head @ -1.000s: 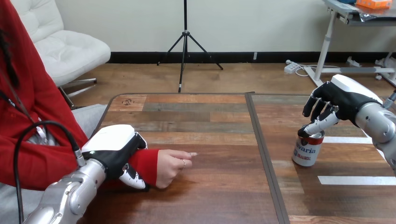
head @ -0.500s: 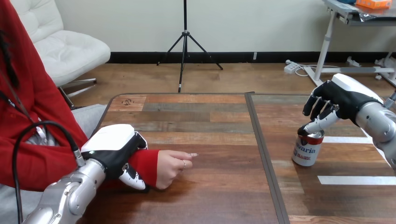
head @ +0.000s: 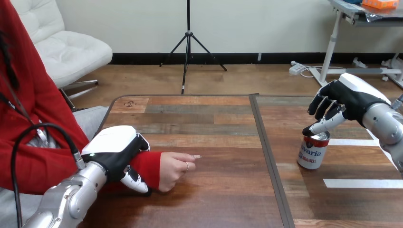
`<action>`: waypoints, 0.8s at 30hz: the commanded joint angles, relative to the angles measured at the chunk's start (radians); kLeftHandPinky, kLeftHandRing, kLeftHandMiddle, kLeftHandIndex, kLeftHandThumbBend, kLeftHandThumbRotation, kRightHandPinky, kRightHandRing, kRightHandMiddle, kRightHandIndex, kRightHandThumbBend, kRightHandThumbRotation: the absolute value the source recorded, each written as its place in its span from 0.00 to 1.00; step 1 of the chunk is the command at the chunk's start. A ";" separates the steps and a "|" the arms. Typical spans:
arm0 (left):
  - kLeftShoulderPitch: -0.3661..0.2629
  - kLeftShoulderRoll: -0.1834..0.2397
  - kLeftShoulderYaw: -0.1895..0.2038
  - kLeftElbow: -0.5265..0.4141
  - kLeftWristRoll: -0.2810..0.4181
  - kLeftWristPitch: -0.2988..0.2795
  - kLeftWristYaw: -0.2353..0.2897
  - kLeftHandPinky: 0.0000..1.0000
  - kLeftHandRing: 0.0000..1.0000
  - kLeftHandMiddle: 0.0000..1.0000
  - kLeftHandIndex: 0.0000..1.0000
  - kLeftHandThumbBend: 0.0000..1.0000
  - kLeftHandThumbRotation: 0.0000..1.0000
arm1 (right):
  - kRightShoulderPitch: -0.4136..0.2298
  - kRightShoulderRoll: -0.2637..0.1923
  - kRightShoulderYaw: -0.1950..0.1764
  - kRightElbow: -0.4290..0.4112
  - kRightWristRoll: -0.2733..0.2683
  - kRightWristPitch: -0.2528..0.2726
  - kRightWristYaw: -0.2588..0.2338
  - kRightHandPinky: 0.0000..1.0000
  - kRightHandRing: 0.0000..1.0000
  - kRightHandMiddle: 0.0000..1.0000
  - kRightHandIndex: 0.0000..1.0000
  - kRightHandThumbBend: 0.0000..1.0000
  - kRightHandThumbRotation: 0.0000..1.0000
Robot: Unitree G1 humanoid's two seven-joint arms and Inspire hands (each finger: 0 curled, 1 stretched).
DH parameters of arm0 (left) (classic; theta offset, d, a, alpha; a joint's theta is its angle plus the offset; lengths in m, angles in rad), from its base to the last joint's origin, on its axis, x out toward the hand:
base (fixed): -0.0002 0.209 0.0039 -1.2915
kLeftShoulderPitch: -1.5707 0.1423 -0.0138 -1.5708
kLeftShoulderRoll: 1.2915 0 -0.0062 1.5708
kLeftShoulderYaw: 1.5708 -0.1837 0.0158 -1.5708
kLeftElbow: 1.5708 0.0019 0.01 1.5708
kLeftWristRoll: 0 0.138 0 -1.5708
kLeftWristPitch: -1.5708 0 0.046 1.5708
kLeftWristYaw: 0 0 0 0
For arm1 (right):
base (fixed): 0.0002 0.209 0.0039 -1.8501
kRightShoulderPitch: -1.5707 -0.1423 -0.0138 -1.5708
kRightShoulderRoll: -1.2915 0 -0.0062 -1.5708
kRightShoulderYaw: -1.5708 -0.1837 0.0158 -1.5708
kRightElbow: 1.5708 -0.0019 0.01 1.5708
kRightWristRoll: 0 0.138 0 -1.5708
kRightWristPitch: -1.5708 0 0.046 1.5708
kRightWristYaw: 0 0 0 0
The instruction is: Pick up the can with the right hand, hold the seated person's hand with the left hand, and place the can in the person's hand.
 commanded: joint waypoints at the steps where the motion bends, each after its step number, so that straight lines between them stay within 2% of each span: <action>1: -0.058 0.002 0.043 -0.097 -0.024 -0.019 0.023 0.24 0.30 0.39 0.39 0.79 0.00 | -0.066 0.003 -0.011 -0.031 0.011 0.006 -0.010 0.51 0.55 0.57 0.54 0.85 0.04; 11: -0.055 0.003 0.050 -0.106 -0.029 -0.024 0.022 0.24 0.31 0.39 0.38 0.79 0.00 | -0.073 0.003 -0.003 -0.030 0.007 0.025 0.033 0.55 0.60 0.62 0.61 0.97 0.19; 19: -0.052 0.004 0.054 -0.122 -0.025 -0.015 0.018 0.25 0.31 0.39 0.38 0.80 0.00 | -0.082 0.001 0.010 -0.026 -0.005 0.047 0.080 0.59 0.65 0.67 0.67 1.00 0.30; 24: -0.049 0.004 0.056 -0.128 -0.020 -0.010 0.018 0.25 0.32 0.39 0.38 0.80 0.00 | -0.085 -0.001 0.019 -0.021 -0.014 0.058 0.101 0.62 0.68 0.69 0.69 1.00 0.31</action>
